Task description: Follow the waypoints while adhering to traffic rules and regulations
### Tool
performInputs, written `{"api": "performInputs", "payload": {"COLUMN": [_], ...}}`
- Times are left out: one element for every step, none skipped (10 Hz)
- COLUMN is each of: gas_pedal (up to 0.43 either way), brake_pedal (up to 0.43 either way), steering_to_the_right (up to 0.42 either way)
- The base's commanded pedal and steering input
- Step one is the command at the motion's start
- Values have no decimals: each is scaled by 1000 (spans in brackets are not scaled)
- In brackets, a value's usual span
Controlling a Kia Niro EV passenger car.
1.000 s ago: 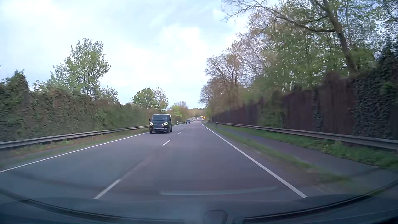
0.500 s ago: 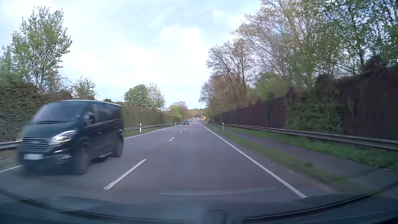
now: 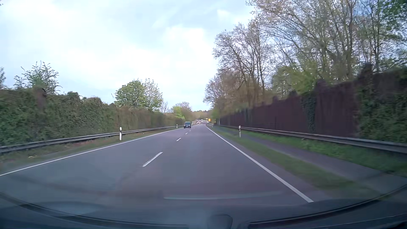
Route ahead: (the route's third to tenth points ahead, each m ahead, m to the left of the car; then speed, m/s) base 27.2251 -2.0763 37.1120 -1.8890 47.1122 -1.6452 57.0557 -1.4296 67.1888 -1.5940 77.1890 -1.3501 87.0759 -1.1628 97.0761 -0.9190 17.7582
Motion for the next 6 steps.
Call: {"api": "performInputs", "payload": {"gas_pedal": [59, 59, 59, 59, 59, 59], "brake_pedal": [0, 0, 0, 0, 0, 0], "steering_to_the_right": [-3, -3, -3, -3, -3, -3]}}
